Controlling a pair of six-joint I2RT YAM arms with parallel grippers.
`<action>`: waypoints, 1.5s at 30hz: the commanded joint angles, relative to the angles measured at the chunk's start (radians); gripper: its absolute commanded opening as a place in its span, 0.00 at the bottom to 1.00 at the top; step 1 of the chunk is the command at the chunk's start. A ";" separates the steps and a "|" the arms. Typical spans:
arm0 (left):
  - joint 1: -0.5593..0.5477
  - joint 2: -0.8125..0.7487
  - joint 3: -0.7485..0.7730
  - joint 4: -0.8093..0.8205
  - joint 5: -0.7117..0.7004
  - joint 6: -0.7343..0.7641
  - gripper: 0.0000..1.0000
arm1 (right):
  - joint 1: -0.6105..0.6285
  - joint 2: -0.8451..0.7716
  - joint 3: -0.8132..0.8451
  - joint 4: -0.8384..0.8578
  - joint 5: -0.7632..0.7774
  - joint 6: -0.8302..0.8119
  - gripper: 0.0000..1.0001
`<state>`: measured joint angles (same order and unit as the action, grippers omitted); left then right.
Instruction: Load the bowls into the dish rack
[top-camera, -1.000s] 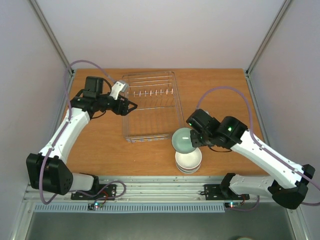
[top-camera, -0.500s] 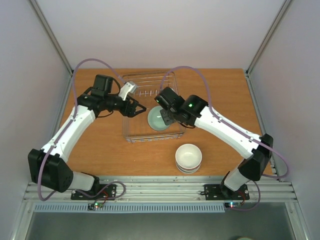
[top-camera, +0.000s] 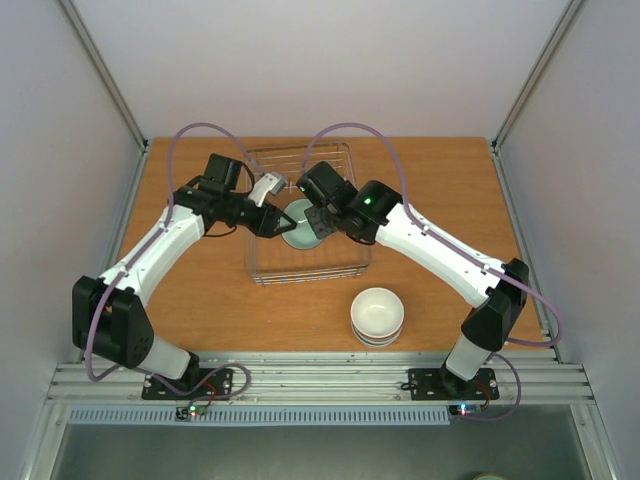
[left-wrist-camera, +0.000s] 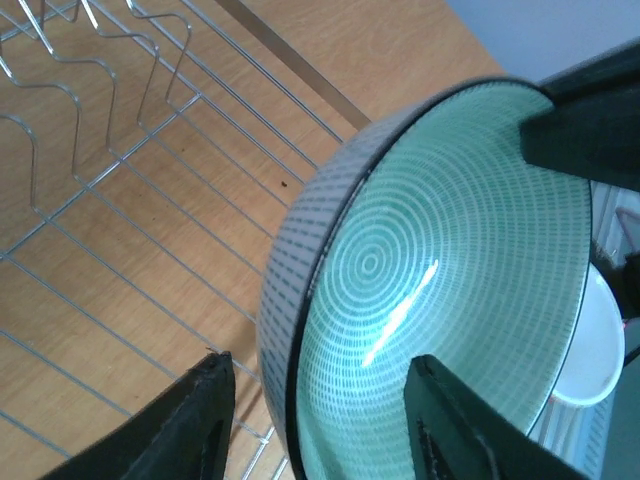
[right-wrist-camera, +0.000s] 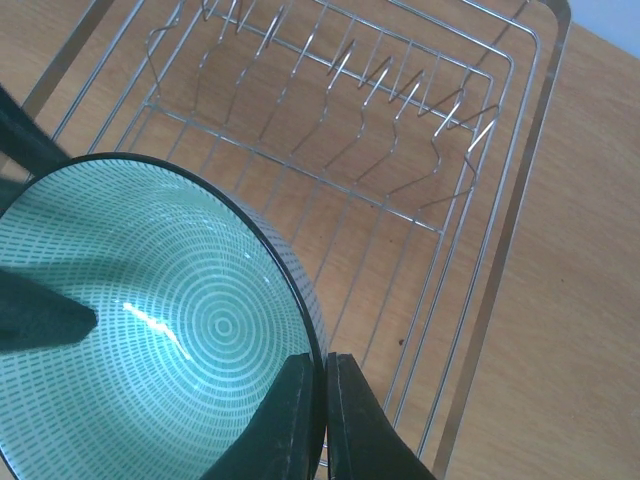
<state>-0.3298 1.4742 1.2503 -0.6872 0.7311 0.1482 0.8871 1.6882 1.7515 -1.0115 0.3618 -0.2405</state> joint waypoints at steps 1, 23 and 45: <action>-0.005 0.006 -0.012 0.040 -0.004 -0.002 0.35 | 0.007 -0.004 0.044 0.058 -0.010 -0.020 0.01; 0.105 0.032 -0.063 0.151 0.256 -0.002 0.00 | -0.132 -0.213 -0.234 0.294 -0.404 -0.009 0.86; 0.170 0.072 -0.162 0.350 0.564 -0.116 0.00 | -0.216 -0.250 -0.449 0.598 -0.959 0.147 0.92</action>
<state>-0.1585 1.5566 1.0916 -0.4065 1.2007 0.0505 0.6731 1.4281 1.3022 -0.4717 -0.5465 -0.1192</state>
